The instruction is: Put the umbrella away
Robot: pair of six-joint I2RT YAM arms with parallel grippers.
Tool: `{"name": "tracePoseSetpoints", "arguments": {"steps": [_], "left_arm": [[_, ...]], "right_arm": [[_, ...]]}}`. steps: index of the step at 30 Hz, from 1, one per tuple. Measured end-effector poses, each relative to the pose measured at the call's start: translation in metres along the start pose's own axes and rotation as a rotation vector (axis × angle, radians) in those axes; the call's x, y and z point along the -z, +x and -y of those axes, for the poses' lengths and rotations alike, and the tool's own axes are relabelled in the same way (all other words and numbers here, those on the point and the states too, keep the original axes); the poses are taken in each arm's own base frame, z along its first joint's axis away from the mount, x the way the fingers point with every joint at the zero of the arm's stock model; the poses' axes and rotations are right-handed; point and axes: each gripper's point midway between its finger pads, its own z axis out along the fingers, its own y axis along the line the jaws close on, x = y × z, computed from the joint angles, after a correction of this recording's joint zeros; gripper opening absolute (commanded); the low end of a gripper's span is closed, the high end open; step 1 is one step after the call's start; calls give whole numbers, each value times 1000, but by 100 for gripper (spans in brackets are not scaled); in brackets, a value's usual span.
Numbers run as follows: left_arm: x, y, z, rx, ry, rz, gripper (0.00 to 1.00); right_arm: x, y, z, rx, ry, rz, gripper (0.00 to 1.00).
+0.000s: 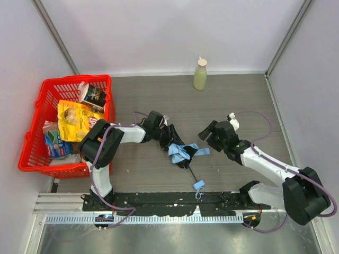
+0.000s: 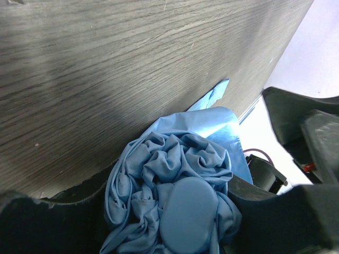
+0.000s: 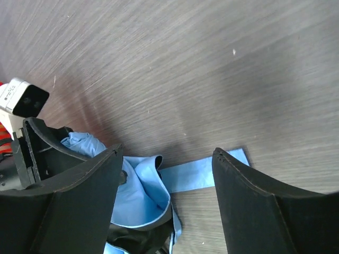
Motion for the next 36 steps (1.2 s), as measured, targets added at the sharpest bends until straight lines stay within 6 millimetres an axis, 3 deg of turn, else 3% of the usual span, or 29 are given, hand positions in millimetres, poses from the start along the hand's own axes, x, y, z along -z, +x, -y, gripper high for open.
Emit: {"name": "tracePoseSetpoints", "arguments": {"steps": [2,6,10,13,16,19,23,27,36], "left_arm": [[0,0,0,2,-1,0,0],[1,1,-1,6,-3,3,0],[1,1,-1,5,0,5,0],[1,1,-2,5,4,7,0],[1,2,-1,4,7,8,0],[1,2,-1,5,7,8,0],[1,2,-1,5,8,8,0],[2,2,-1,5,7,11,0],[2,2,-2,5,7,10,0]], "right_arm": [[-1,10,5,-88,-20,-21,68],[-1,32,35,-170,30,-63,59],[0,37,46,-200,71,-82,53],[2,40,52,-195,110,-101,56],[1,37,55,-141,208,-127,62],[-3,33,43,-82,276,-146,66],[-9,46,33,-7,338,-195,65],[-9,66,43,74,427,-249,60],[-8,62,57,333,472,-284,59]]}}
